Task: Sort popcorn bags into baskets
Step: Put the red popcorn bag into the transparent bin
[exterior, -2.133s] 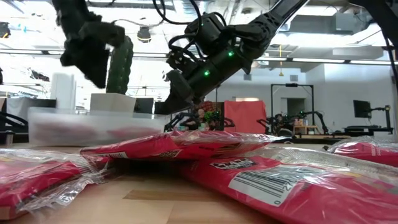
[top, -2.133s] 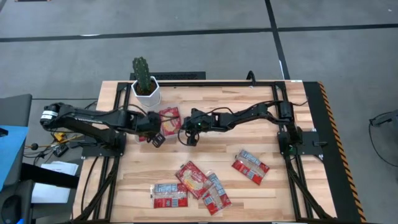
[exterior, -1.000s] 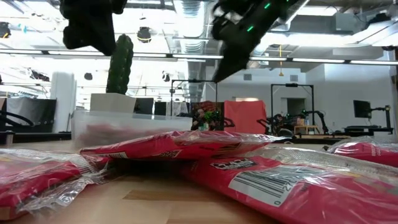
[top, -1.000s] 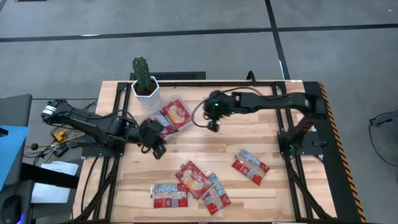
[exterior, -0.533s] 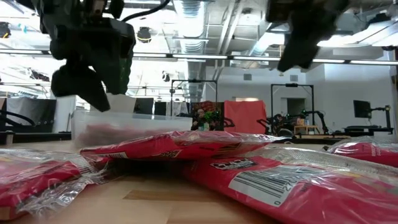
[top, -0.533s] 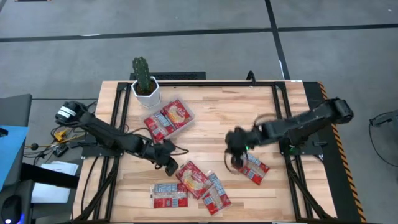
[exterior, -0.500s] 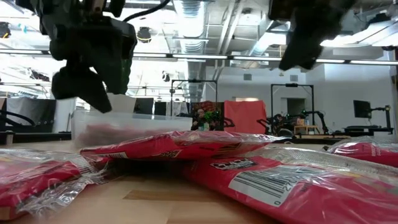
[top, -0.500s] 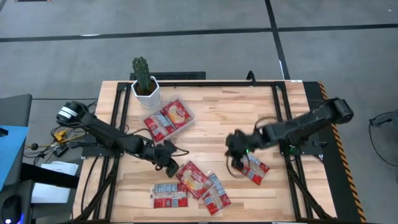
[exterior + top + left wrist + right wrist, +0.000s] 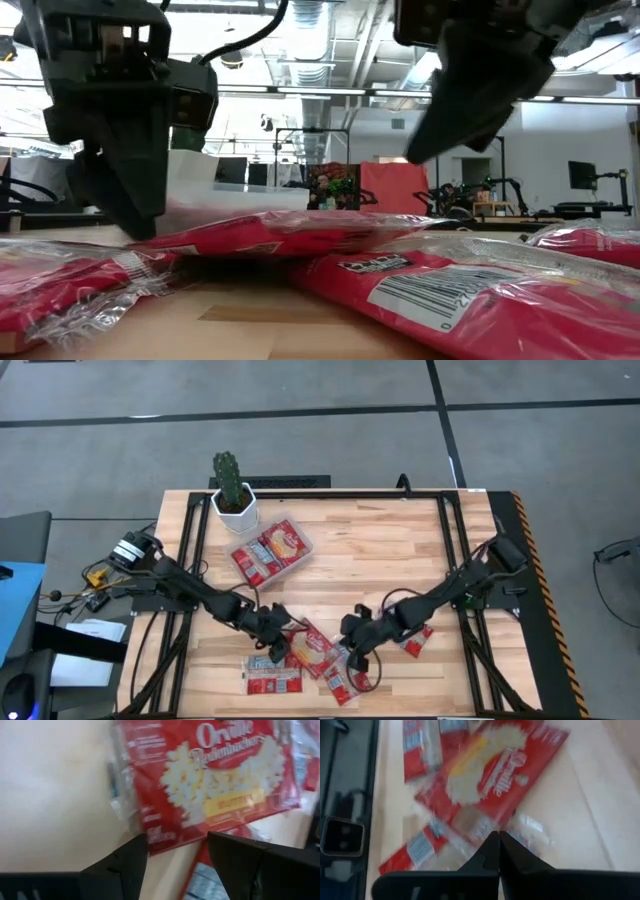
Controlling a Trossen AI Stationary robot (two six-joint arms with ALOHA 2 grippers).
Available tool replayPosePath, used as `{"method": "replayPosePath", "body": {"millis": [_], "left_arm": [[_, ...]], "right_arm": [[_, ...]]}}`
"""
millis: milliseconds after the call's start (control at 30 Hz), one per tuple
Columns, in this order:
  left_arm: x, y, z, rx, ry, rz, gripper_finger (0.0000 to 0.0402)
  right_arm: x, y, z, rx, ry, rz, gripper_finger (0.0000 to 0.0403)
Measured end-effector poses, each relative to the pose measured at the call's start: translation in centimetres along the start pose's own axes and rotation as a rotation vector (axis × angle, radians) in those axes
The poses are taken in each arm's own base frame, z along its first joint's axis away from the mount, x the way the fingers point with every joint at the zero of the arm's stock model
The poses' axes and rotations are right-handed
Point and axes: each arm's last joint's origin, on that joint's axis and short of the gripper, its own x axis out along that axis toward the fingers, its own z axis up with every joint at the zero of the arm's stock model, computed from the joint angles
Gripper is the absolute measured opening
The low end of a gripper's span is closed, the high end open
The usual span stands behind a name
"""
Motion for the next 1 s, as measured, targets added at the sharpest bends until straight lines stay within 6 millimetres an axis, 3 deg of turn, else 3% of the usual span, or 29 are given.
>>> {"method": "replayPosePath", "body": {"millis": [333,600,833,1000], "left_arm": [[-0.3,0.3,0.7,0.051,-0.047,0.026,0.0197],[-0.4,0.6,1.1,0.068,-0.063,0.058,0.0197],[1.6,1.7,0.9,0.080,-0.025,0.096,0.0201],[3.3,1.5,1.4,0.070,-0.023,-0.028,0.0205]], "right_arm": [[3.1,3.1,-0.6,-0.035,0.040,0.028,0.0017],[4.0,3.1,-0.2,-0.043,0.038,0.020,0.0025],[4.1,2.5,0.3,-0.068,0.037,-0.001,0.0022],[4.2,2.1,0.5,-0.098,0.024,-0.019,0.0014]]}}
